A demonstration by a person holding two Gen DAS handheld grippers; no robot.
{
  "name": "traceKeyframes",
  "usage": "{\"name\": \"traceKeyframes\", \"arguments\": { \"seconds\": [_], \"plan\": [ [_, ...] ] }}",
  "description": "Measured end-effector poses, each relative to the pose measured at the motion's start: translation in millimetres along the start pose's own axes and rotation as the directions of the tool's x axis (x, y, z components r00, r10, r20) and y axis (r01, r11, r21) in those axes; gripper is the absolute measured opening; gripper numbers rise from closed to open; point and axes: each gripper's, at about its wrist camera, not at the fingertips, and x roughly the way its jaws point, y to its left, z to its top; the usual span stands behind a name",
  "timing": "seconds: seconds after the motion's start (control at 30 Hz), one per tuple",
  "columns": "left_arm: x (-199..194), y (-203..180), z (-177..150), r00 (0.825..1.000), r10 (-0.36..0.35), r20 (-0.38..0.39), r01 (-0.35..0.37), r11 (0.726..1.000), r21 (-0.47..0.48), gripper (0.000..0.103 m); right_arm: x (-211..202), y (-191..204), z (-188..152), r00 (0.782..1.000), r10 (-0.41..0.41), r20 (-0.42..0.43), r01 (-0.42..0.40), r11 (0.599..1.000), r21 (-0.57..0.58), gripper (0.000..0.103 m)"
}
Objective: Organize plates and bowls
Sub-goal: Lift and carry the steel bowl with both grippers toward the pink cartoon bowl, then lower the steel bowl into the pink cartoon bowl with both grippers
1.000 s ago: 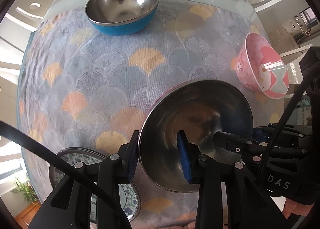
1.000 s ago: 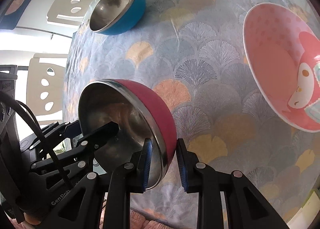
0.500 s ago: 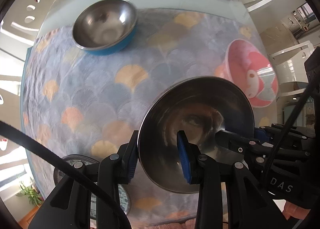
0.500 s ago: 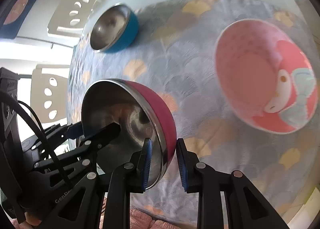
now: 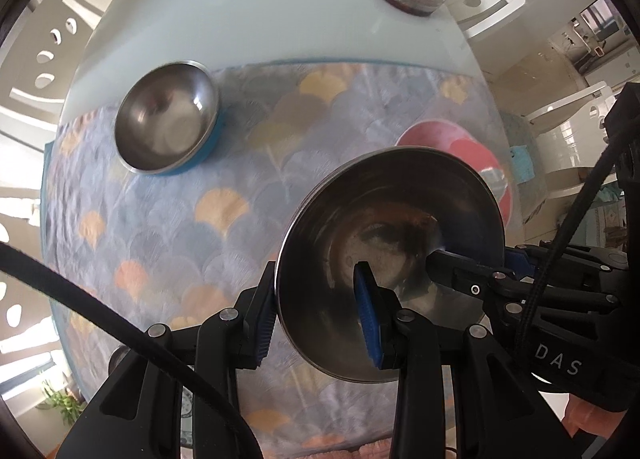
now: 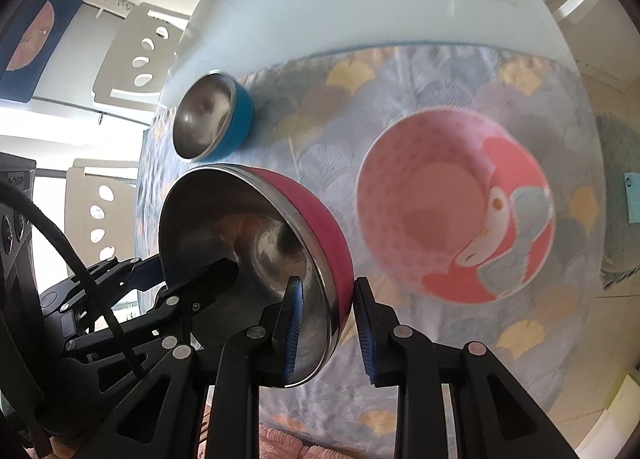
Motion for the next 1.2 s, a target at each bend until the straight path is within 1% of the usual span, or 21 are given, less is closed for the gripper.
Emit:
{"name": "traceKeyframes", "arguments": {
  "seconds": [0.3, 0.47, 0.67, 0.9, 1.2],
  "plan": [
    [-3, -29, 27, 0.999, -0.022, 0.025, 0.021, 0.999, 0.036, 0.033, -25, -28, 12, 0.999, -0.014, 0.051, 0.013, 1.0, 0.028, 0.026],
    [5, -42, 38, 0.999, -0.04, 0.027, 0.039, 0.998, 0.055, 0.033, -27, -46, 21, 0.998, -0.024, 0.06, 0.021, 0.998, 0.052, 0.026],
    [27, -57, 50, 0.998, -0.066, -0.01, 0.067, 0.996, 0.066, 0.033, -20, -71, 27, 0.998, -0.045, 0.041, 0.042, 0.996, 0.082, 0.027],
    [51, -69, 54, 0.995, -0.085, -0.055, 0.089, 0.993, 0.072, 0.033, -11, -93, 30, 0.998, -0.062, 0.017, 0.059, 0.992, 0.108, 0.027],
    [69, -78, 54, 0.993, -0.074, -0.093, 0.082, 0.993, 0.086, 0.033, 0, -109, 29, 0.998, -0.054, -0.009, 0.055, 0.991, 0.125, 0.027]
  ]
}}
